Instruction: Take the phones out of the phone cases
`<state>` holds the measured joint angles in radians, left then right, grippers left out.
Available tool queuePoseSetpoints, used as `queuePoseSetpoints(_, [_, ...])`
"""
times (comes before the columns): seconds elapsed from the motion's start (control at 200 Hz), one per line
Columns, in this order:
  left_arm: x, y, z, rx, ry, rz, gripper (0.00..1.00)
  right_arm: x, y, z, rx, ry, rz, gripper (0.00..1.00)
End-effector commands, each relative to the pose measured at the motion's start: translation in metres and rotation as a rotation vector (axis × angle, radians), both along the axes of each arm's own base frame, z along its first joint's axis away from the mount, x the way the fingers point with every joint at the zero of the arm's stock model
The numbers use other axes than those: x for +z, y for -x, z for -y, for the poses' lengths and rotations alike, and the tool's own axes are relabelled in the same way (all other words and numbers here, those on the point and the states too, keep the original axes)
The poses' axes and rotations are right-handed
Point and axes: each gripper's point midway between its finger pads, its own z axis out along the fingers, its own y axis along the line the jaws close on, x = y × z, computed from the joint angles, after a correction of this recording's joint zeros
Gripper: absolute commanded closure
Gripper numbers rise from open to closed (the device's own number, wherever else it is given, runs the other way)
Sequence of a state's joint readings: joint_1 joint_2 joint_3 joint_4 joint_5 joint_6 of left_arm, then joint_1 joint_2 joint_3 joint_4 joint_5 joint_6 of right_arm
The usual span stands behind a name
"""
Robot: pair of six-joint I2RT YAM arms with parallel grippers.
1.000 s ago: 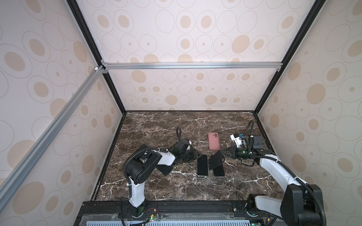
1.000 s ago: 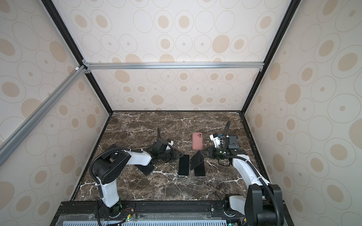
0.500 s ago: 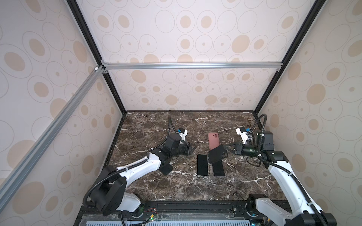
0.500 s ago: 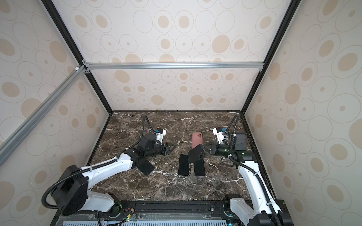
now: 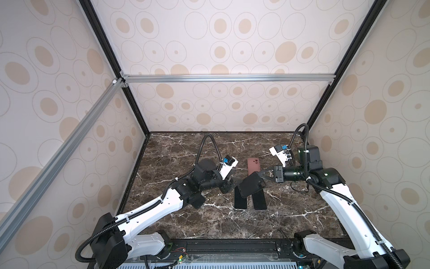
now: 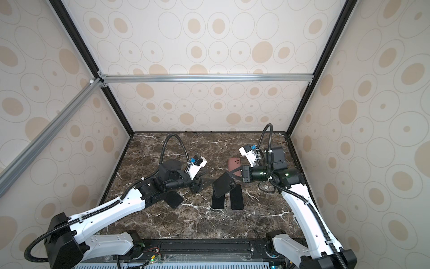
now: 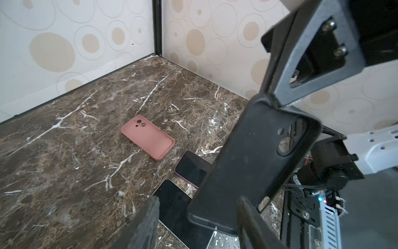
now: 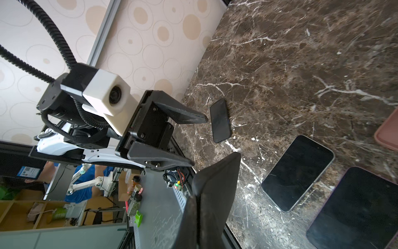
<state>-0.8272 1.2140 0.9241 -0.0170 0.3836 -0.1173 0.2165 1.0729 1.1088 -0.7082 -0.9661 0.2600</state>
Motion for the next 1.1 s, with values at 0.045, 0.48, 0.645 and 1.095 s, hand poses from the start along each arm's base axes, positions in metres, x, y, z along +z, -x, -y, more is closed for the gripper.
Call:
queuePoseSetpoints(0.045, [0.013,0.020,0.014,-0.138,-0.026,0.046,0.47,0.003,0.013,-0.011,0.084,-0.013,-0.021,1.00])
queuePoseSetpoints(0.48, [-0.005,0.030,0.030,-0.218,-0.064,0.012,0.72,0.007,0.013,-0.020,0.125,-0.038,-0.028,1.00])
queuePoseSetpoints(0.645, [-0.005,0.028,0.030,-0.213,-0.071,0.020,0.82,0.005,0.012,-0.020,0.125,-0.033,-0.030,1.00])
queuePoseSetpoints(1.095, [-0.007,0.007,0.022,-0.072,-0.097,0.012,1.00,0.004,0.001,-0.012,0.042,0.030,0.025,0.96])
